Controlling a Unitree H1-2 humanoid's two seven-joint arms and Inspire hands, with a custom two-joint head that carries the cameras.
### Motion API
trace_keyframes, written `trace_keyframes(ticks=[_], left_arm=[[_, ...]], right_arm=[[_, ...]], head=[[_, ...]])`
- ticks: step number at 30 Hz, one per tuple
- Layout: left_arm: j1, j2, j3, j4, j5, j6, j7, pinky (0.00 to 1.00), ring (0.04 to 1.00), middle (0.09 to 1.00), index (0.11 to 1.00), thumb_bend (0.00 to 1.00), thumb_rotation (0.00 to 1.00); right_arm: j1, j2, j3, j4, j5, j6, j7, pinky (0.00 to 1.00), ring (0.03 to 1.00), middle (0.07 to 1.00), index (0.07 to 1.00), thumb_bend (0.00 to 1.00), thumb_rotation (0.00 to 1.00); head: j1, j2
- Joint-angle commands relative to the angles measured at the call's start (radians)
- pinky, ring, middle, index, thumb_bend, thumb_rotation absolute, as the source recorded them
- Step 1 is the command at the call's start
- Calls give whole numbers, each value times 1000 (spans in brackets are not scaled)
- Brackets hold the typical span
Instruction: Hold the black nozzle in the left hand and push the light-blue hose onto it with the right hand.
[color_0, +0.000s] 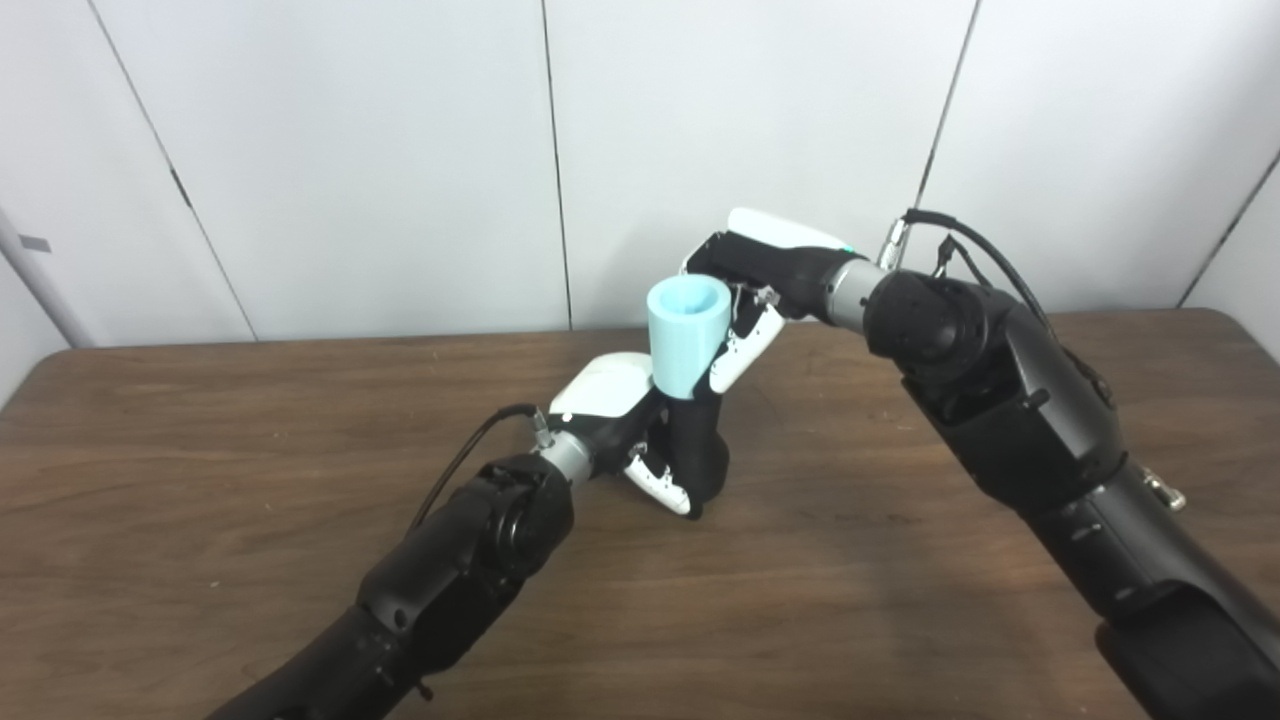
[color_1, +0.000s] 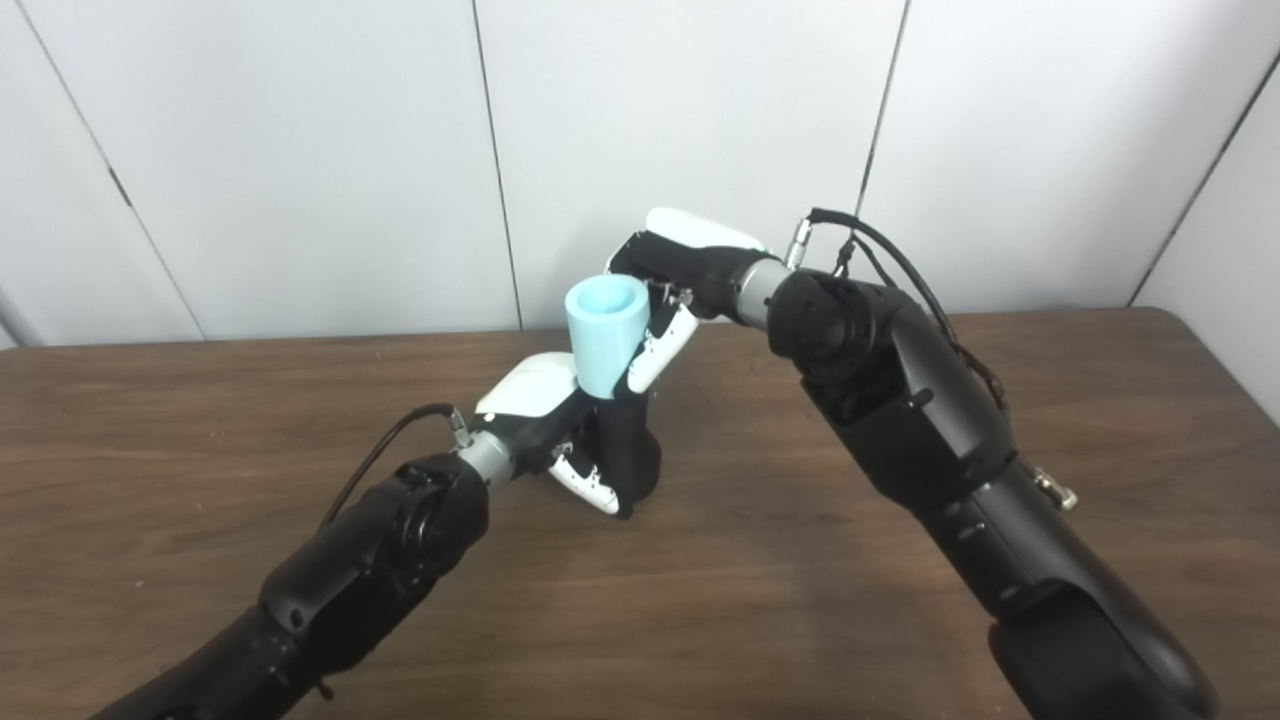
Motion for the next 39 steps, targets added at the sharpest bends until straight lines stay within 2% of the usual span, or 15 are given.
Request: trace_keyframes(ticks=[1,7,17,19,20,21,22,23,30,36,39], left_arm=[[86,-8,-102,80,63,30,-168,601,561,506,475,525,0],[88,-1,-96,76,59,29,-170,571,552,505,476,525,0],[93,22,-92,65,62,29,-173,529,519,482,482,527,0],[94,25,-91,61,62,30,-176,547,536,498,478,526,0],[93,25,-91,61,61,31,-178,556,544,505,476,525,0],[93,26,-91,61,61,33,-181,576,560,517,470,523,0],[93,26,-91,60,60,34,-182,583,565,522,468,522,0],[93,26,-90,60,60,35,-182,573,556,516,471,523,0],[99,34,-85,52,56,30,-184,532,500,467,486,528,0],[95,34,-84,65,53,18,-181,533,506,481,484,527,0],[95,35,-81,64,49,16,-180,530,496,481,484,527,0]], right_arm=[[-42,4,15,-24,-3,-28,8,396,453,494,476,521,0],[-28,-23,20,-24,-2,-49,17,359,433,469,510,520,0],[-9,-69,22,-30,-9,-61,29,380,446,483,493,521,0],[-6,-72,22,-35,-14,-55,29,375,442,487,493,521,0],[-4,-73,22,-38,-18,-51,29,362,432,492,496,521,0],[-3,-74,21,-42,-22,-46,27,300,399,498,511,517,0],[-1,-75,21,-45,-26,-42,26,253,421,477,509,519,0],[0,-76,20,-48,-29,-39,26,236,391,485,522,515,0],[1,-84,5,-49,-40,-16,31,367,433,488,498,521,0],[10,-78,-5,-55,-47,-1,31,334,402,465,526,518,0],[10,-79,-8,-56,-43,-4,34,355,418,482,510,520,0]], head=[[1,1],[0,3],[-16,4],[-20,5],[-21,5],[-23,5],[-24,6],[-25,6],[-29,10],[-27,13],[-30,15]])
